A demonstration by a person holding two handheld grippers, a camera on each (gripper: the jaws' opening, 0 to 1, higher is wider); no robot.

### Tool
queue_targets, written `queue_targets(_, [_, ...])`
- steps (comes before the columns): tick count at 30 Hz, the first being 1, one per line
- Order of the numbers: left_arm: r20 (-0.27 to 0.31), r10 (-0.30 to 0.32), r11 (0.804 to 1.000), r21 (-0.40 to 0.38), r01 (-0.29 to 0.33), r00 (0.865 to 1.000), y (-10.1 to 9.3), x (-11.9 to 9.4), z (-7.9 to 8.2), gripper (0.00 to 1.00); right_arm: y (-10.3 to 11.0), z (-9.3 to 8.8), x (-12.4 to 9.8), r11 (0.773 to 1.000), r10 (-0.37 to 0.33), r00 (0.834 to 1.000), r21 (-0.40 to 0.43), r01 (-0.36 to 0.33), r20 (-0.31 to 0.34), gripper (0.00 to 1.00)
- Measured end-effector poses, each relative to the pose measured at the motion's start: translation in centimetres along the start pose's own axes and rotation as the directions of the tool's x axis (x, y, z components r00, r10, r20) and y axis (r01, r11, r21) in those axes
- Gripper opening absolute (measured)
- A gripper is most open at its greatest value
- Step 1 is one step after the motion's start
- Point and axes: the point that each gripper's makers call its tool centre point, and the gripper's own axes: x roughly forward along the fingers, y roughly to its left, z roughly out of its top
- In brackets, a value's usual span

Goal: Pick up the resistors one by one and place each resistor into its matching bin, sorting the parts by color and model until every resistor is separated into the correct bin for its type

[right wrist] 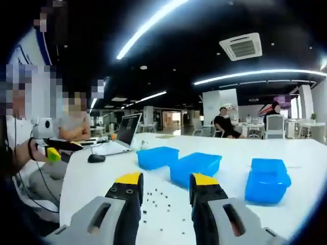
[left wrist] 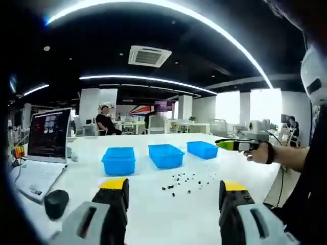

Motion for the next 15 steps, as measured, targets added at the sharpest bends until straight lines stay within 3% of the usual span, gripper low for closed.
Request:
queue_targets(7, [-0.074, -0.073, 0.997, 0.025, 0.075, 0.995, -1.7, 0.6, -1.5, 0.72, 0.8, 0.6, -3.1, 1.000, -0.018, 1.000, 0.024, 0.017, 0.010, 0.36])
queue_targets(10, [-0.087, -0.080, 0.996, 0.026, 0.083, 0.993, -2.0, 0.5, -1.8, 0.72, 0.7, 0.5, -3.3, 0.996, -0.006, 1.000, -0.088, 0.004, -0.027, 0.31])
queue_targets(15, [-0.098, -0.080, 0.996, 0.039, 0.084, 0.992, -2.2, 0.3, -1.9, 0.72, 0.6, 0.4, -2.2, 0.989, 0.083, 0.988, -0.109, -0.097, -0.127, 0.32])
